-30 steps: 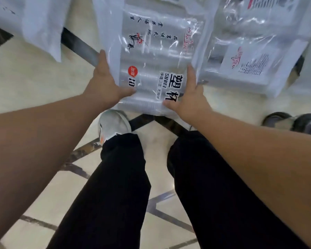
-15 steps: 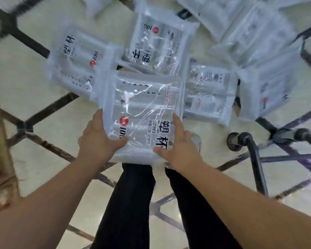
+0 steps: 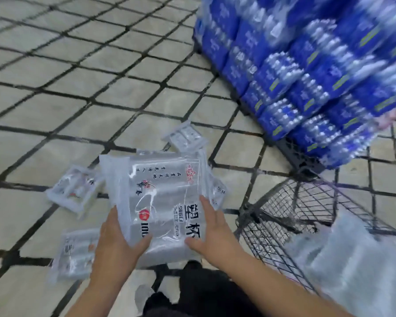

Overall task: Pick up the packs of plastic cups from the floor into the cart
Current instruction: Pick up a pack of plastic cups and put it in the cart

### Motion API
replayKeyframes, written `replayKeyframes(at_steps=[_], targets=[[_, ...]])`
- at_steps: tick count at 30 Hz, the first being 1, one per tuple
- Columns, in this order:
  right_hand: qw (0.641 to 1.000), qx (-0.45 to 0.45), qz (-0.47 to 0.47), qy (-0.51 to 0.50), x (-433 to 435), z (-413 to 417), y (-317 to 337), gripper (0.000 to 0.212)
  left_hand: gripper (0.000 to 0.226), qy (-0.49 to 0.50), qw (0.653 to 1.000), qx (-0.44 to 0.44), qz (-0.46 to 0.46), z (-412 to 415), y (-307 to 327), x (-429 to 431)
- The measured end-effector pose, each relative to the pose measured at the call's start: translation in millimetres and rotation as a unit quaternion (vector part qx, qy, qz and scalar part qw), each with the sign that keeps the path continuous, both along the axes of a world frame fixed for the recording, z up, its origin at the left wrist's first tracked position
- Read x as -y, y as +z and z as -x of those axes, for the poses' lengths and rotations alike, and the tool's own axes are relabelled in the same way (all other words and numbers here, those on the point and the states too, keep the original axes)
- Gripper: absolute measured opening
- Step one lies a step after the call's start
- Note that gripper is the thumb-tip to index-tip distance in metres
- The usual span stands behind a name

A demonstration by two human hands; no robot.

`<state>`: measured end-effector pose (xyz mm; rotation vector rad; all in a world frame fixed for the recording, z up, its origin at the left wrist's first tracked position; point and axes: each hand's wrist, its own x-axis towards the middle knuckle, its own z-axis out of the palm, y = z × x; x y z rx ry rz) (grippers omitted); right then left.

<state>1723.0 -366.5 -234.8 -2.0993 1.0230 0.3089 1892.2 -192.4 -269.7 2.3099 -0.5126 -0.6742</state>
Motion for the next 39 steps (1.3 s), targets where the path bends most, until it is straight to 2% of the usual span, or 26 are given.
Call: replayKeyframes(at_steps=[5,10,17,22,26,30,34,39], targets=[[0.988,0.026,0.030,-0.150,21.8,68.1,34.2,0.111,0.103,-0.162,0.985,0.029,0.041,23.0,33.4,85.0],[0.957,0.038,0.016,-0.288,42.1,138.4,43.5,0.114,0.113,-0.279,0.960,0.010,0.036,78.0,54.1,161.1],[0.918,0.035,-0.017,-0.395,92.9,238.1,36.6,0.114,0.095,-0.404,0.914,-0.003,0.038,169.4,53.4,271.7],[0.896,0.017,-0.034,-0.442,135.2,289.2,6.6,0.110,0.094,-0.438,0.899,-0.014,0.001,232.4,30.4,333.6],[0.875,-0.023,-0.060,-0.480,154.7,307.8,-28.1,0.097,0.103,-0.446,0.891,-0.003,-0.086,265.1,5.9,364.9],[0.866,-0.031,-0.086,-0.492,168.0,310.1,-48.0,0.092,0.099,-0.472,0.871,0.018,-0.135,268.8,-9.9,387.3],[0.864,-0.015,-0.134,-0.485,182.0,305.0,-53.5,0.087,0.106,-0.490,0.852,0.033,-0.180,261.8,-25.3,402.5],[0.835,-0.022,-0.159,-0.526,199.2,306.7,-72.4,0.091,0.116,-0.497,0.839,0.022,-0.221,275.5,-42.9,408.5]])
